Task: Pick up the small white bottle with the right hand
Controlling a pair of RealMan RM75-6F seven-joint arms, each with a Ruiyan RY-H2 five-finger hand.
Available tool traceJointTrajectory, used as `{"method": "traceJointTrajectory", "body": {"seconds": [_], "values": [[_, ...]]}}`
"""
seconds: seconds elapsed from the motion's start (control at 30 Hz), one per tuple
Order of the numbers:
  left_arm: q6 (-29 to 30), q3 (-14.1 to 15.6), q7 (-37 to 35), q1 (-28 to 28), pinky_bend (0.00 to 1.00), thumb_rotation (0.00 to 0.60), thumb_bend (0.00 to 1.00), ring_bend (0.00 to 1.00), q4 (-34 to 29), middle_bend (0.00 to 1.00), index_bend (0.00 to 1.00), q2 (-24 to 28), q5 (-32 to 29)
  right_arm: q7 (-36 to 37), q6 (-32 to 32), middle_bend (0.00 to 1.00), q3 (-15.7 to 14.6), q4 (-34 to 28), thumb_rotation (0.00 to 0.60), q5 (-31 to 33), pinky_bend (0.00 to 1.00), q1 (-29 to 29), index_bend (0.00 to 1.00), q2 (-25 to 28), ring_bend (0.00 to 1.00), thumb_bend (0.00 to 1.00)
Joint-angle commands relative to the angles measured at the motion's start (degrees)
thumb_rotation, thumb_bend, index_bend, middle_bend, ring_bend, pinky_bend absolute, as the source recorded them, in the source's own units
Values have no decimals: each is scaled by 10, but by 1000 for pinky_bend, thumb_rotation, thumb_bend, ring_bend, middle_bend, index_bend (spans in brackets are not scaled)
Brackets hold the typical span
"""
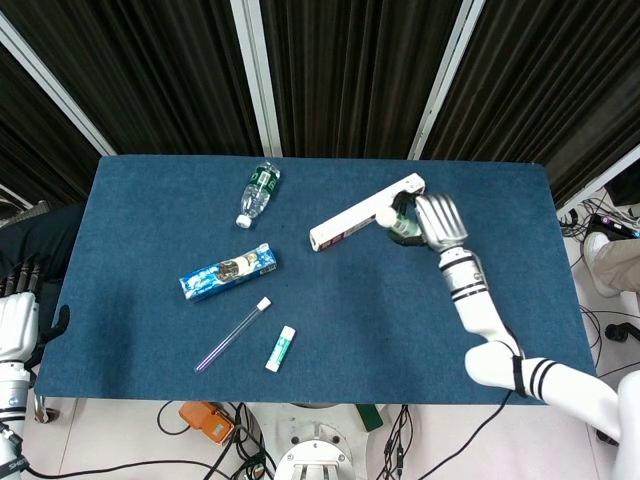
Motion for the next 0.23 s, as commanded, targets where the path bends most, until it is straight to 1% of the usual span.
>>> {"method": "traceJointTrajectory", "body": {"seconds": [0.03,0.23], "values": [[0,0,0,0,128,600,407,0,-2,0,0,0,-1,27,25,661,19,-21,600,-5,998,-22,784,29,795,481],[2,0,1,1,128,600,407,0,-1,0,0,0,-1,88,53,661,36,-53,600,-11,998,-53,783,68,795,480]]}}
